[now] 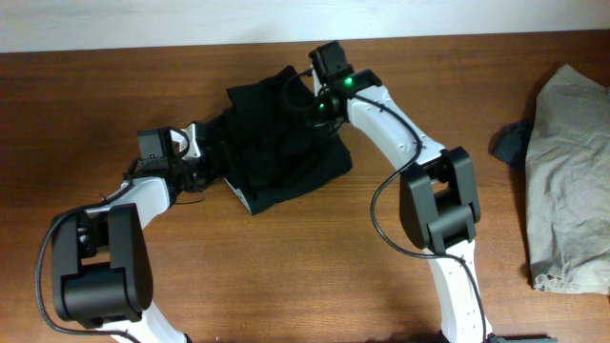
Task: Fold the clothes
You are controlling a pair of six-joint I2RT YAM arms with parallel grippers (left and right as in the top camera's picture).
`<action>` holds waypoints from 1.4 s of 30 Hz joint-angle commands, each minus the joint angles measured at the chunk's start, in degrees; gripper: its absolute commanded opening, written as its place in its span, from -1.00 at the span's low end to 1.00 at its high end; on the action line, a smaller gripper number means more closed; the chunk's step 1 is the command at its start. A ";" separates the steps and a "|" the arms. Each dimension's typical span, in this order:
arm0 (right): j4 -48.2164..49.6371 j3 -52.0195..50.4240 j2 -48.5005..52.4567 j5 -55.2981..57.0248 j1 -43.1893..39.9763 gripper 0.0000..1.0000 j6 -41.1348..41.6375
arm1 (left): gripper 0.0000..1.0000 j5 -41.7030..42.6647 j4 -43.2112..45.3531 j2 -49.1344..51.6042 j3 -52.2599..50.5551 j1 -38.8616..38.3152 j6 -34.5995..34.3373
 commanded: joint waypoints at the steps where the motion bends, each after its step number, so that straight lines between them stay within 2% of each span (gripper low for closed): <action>1: 0.11 -0.57 2.51 -1.84 1.97 -0.92 -0.52 | 0.98 4.22 2.71 0.90 -0.11 -1.25 -0.76; 15: -0.04 -0.59 3.74 -5.60 8.15 -0.92 -0.31 | 0.99 3.85 5.16 3.72 -0.11 -1.95 -0.96; 22: 0.17 -0.59 3.76 -6.64 8.44 -0.92 1.16 | 0.98 7.06 14.14 8.94 -0.11 -2.54 -4.83; 31: 0.20 -0.59 3.80 -8.20 8.50 -0.92 2.12 | 0.97 2.64 15.58 10.69 -0.09 -6.21 -5.73; 33: 0.20 -0.57 3.80 -8.31 8.50 -0.92 2.27 | 0.69 2.69 16.52 12.07 -0.09 -6.25 -7.48; 35: 0.15 -0.57 3.80 -8.31 8.48 -0.92 2.25 | 0.27 2.67 17.84 13.49 -0.09 -6.25 -9.07; 39: 0.20 -0.52 3.78 -8.28 8.33 -0.92 2.23 | -0.43 2.62 18.18 13.88 -0.09 -6.21 -9.25; 40: -0.02 -0.17 3.69 -8.28 8.17 -0.92 2.23 | -0.66 2.62 18.29 13.88 -0.09 -6.14 -9.27; 41: -1.42 1.18 3.23 -8.24 7.76 -0.92 2.23 | -0.99 2.62 18.27 13.88 -0.09 -6.14 -9.27; 42: -2.73 2.56 2.60 -8.04 7.34 -0.92 2.23 | -0.99 2.64 18.27 13.88 -0.09 -6.14 -9.27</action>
